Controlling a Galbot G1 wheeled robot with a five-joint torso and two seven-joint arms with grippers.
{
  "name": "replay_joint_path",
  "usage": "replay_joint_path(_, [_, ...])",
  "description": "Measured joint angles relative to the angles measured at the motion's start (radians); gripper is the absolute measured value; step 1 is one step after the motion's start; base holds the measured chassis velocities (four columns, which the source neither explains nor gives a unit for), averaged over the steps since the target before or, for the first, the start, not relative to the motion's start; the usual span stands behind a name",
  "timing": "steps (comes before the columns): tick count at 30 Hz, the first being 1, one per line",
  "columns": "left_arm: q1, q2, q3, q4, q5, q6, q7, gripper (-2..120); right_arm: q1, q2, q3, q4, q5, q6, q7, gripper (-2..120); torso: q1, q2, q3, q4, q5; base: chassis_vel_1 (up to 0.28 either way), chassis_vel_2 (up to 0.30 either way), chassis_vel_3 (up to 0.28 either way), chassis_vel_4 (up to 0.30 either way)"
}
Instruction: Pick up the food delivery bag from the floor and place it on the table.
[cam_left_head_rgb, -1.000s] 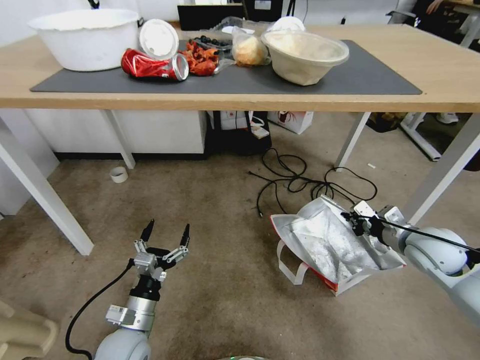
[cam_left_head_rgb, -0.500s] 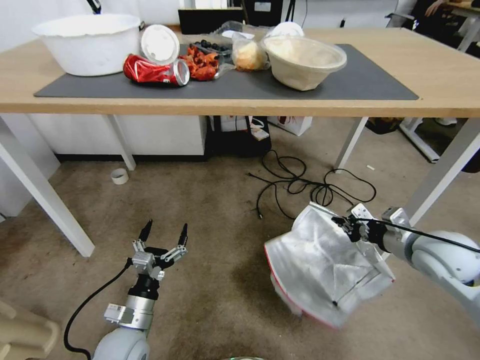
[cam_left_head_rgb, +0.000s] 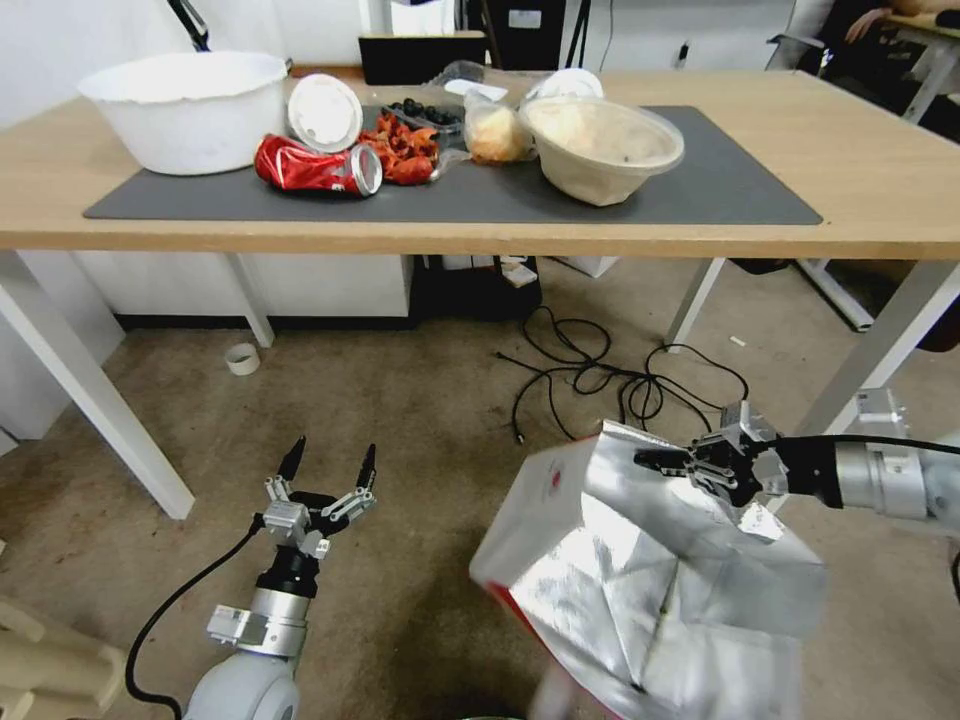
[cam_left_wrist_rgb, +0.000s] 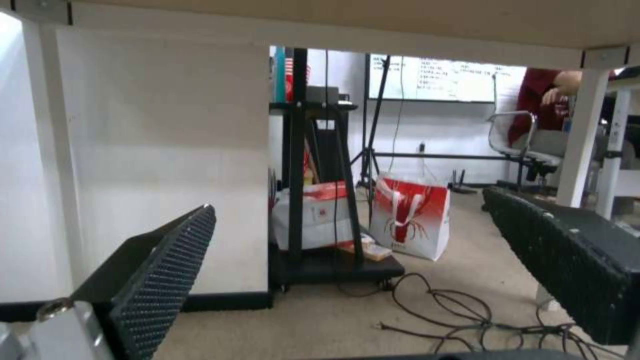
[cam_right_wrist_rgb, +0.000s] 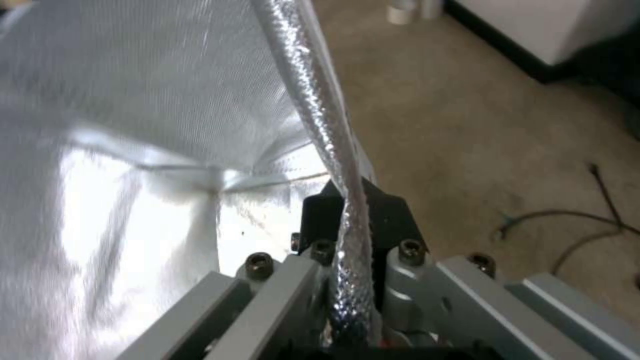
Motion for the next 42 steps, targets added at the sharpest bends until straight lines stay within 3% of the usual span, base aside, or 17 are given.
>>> replay_joint_path(10, [0.007,-0.005,-0.004,-0.013,0.003,-0.002,0.0,100,-0.019,-0.066,0.066,0.027,0.041,-0.019,-0.079,0,0.009,0.042,0.034,0.0,0.0,0.0,0.0,0.0,0.0])
replay_joint_path(42, [0.01,0.0,-0.011,-0.022,0.008,-0.004,0.002,100,-0.027,-0.103,0.083,0.042,0.082,-0.024,-0.091,0,0.042,0.167,0.126,0.0,0.0001,0.0,0.0,0.0,0.0])
